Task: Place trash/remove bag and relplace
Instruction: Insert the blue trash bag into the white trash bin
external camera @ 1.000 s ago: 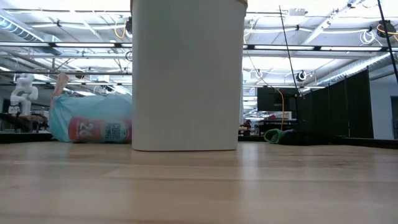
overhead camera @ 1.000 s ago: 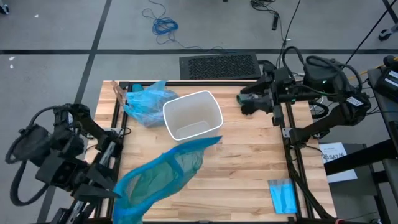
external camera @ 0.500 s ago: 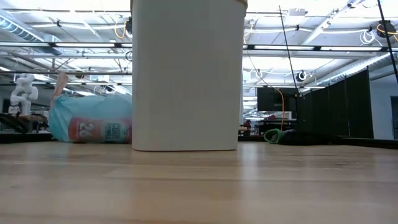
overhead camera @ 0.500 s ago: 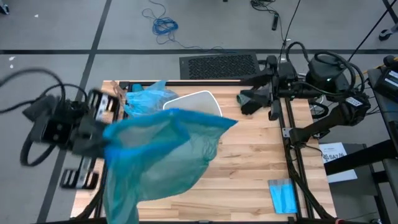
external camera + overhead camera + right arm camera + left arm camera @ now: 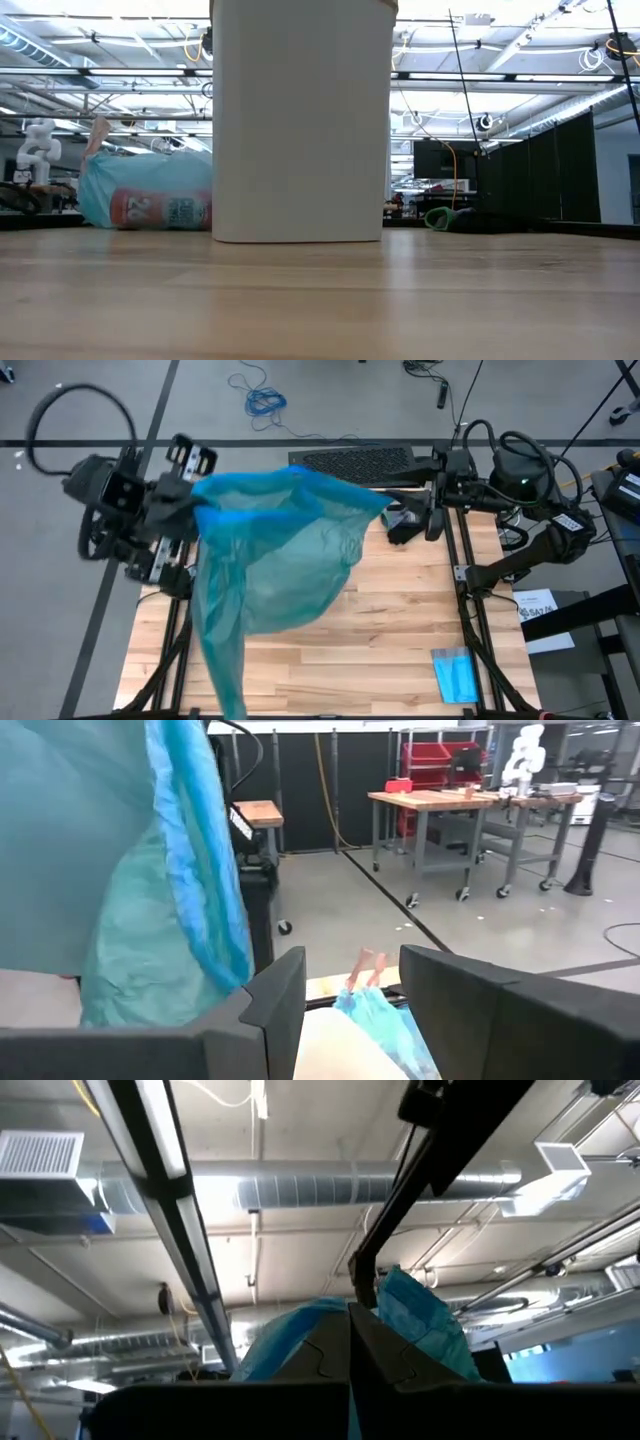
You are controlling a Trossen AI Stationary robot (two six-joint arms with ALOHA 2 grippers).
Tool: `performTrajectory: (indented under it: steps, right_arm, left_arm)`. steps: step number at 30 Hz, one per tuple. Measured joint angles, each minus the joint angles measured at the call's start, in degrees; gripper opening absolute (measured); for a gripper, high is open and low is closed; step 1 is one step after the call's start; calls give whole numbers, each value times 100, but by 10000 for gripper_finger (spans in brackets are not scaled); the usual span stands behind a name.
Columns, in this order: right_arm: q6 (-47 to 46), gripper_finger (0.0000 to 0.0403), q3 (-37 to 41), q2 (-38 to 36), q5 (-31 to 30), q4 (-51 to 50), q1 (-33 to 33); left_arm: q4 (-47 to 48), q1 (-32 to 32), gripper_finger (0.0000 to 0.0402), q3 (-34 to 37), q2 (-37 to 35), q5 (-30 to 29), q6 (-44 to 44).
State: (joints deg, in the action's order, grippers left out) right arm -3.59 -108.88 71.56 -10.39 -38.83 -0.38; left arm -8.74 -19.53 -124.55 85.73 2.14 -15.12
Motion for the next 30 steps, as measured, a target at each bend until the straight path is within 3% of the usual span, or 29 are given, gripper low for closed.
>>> performTrajectory:
  steps: [5,13,27,30]
  right_arm:
    - [16,155,0,-4,-13,0,-148]
    - [110,155,0,-4,-14,2,-233]
    - [154,155,0,-227,9,48,-738]
    - [106,155,0,-295,421,-24,-746]
  left_arm:
    - [318,946,0,-14,43,606,1089]
    - [-508,2356,0,-7,352,1719,2690]
    - [-604,3499,0,-8,824,2844,3888]
    - [-578,3703,0,-7,955,3215,4190]
